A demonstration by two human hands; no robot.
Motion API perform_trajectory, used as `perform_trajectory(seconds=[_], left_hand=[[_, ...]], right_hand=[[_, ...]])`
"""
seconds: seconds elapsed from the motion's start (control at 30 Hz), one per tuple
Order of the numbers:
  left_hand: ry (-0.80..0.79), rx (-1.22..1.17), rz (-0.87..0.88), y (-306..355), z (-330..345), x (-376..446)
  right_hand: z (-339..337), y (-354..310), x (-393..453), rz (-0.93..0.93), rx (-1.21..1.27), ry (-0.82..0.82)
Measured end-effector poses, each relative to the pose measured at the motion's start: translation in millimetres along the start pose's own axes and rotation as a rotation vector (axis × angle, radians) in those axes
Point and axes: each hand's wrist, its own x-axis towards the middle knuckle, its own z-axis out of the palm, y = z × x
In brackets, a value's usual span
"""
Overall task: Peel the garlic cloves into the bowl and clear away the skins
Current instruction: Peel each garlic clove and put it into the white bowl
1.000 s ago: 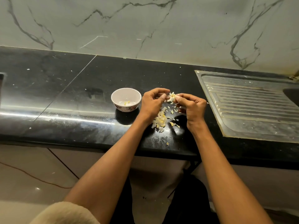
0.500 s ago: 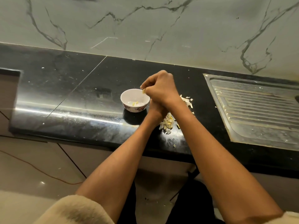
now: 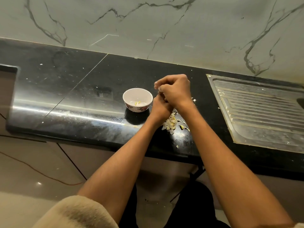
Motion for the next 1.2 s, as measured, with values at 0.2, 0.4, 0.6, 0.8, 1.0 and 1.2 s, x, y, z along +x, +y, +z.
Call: perform_trajectory(seconds=[0.2,0.4,0.6,0.8,1.0,1.2], left_hand=[[-0.043,0.029,0.047,-13.5,-0.4,10.6],[-0.056,0.004,0.02,-10.8,2.1,9.9],[-0.051,0.006,0.036,-7.5,1.0,7.0],[-0.029,0.021,0.046,-5.8,0.2,5.2],[0.113,0.113,0.256,0.0,-0.5,-7.1],[0.194,0.262,0.596,1.5,1.4,-17.6]], right_hand=[[-30.9,45.6,-28.4,0.078,0.013,0.169],[-51.1,81.8,-69.3,-0.033,-0.25,0.086],[-52.5,94.7,-86.0,-0.178,-0.34,-0.017],[-51.8,96.6,-84.1,-0.199,-0.312,0.002],[-51.3,98.0,-85.6,-0.238,-0.322,0.003],[-48.1,96.8,-84.2,-0.268,-0.368,-0.037]])
